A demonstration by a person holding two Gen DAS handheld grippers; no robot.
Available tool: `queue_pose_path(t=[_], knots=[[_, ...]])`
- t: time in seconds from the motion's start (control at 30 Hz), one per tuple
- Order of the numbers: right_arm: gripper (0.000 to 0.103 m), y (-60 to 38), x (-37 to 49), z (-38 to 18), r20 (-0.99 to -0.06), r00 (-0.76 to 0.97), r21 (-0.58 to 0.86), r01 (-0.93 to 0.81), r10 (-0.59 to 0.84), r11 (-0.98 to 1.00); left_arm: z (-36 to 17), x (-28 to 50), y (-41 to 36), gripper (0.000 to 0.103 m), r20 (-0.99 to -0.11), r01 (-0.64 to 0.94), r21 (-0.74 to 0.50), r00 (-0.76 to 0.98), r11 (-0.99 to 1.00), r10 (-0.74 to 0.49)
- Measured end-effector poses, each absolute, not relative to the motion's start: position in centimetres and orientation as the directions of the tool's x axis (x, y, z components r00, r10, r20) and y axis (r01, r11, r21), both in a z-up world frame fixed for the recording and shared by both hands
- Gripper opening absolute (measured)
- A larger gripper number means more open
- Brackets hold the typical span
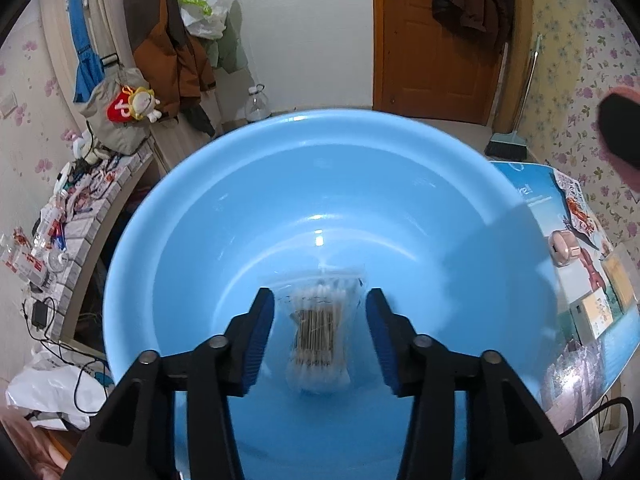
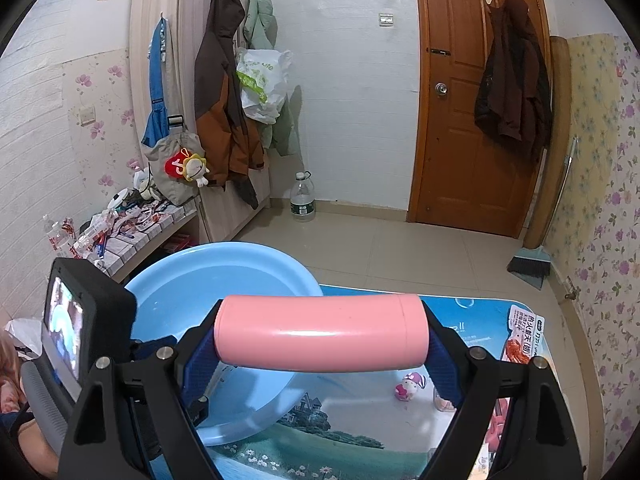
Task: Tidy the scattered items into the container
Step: 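Open the left gripper to drop the swab bag into the basin, then carry the pink case with the right gripper over the basin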
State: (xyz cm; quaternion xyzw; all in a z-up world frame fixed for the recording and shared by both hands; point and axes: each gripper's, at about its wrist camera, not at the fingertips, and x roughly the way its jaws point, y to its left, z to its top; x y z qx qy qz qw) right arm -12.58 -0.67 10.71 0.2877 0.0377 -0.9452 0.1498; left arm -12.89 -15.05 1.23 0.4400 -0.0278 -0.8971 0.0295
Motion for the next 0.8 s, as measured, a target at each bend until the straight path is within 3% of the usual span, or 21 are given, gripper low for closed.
queue_pose_path(t=[0.23,0.57,0.8], knots=[[0.089,-0.8,-12.1,11.1,-0.549,-0.793,0.009,0.31,-0.264,-0.951,3.5,-10.9,-15.4,0.079,-0.727,0.023,0.093,-0.682,-0.995,-0.084],[0.088,-1.1,-10.0,12.5,-0.53,-0.804,0.007,0.313,-0.269,-0.95,6.9,-4.4,-16.9,0.094,-0.607,0.089,0.039,-0.789,-0.995,-0.095],[0.088,-2.0,-8.7,12.1,-0.549,-0.783,0.024,0.336,-0.293,-0.942,8.6,-0.3,-16.7,0.103,-0.538,0.081,0.082,-0.835,-0.993,-0.112]])
